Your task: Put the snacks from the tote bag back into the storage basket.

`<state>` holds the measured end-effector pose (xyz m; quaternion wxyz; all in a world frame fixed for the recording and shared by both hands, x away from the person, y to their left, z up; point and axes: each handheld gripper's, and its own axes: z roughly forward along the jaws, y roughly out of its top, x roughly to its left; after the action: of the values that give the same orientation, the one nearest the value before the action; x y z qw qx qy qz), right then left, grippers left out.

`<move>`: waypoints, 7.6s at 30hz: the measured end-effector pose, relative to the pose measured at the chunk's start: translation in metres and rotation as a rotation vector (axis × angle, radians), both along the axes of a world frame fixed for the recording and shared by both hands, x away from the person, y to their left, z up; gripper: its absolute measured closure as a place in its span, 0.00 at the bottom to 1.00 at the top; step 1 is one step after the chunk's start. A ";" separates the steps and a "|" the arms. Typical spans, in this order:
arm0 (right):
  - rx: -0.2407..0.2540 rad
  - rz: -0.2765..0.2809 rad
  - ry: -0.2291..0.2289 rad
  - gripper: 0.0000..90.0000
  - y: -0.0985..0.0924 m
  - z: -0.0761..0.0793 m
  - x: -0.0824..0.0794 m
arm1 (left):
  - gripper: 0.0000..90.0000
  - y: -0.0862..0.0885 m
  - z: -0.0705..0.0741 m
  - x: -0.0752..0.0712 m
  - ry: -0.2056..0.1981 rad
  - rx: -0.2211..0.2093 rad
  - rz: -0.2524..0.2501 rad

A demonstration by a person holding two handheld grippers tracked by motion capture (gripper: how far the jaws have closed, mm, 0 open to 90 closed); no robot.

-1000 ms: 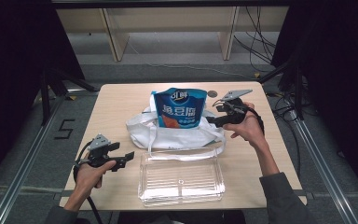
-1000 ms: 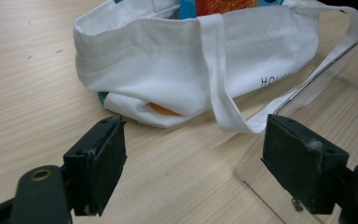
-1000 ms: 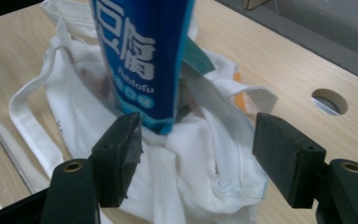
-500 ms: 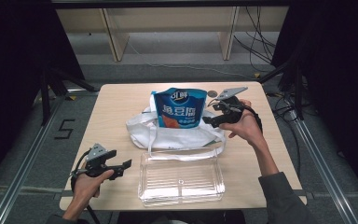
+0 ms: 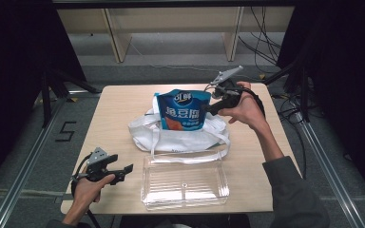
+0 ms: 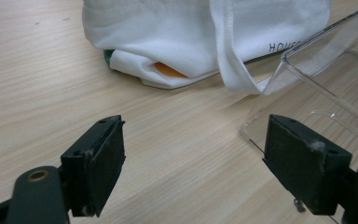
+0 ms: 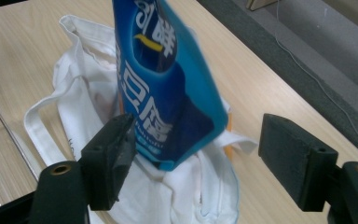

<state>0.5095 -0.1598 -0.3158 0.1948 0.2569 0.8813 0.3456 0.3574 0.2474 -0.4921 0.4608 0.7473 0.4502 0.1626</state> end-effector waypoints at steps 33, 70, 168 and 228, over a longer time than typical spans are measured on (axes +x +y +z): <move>-0.171 0.124 0.141 0.63 0.077 0.031 0.045 | 0.22 0.001 0.000 0.000 -0.009 0.011 -0.001; -0.402 0.239 0.112 1.00 0.102 0.040 0.047 | 0.23 0.002 -0.002 0.000 -0.003 0.034 -0.002; -0.319 0.487 0.135 1.00 0.085 0.070 -0.095 | 0.22 0.008 -0.004 0.005 -0.011 0.066 0.040; -0.058 0.221 0.118 0.42 -0.015 0.020 -0.115 | 0.22 0.008 -0.005 0.006 -0.015 0.078 0.039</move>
<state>0.3949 -0.1744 -0.2962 0.1106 0.1724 0.9237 0.3237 0.3629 0.2554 -0.4971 0.4313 0.7546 0.4546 0.1948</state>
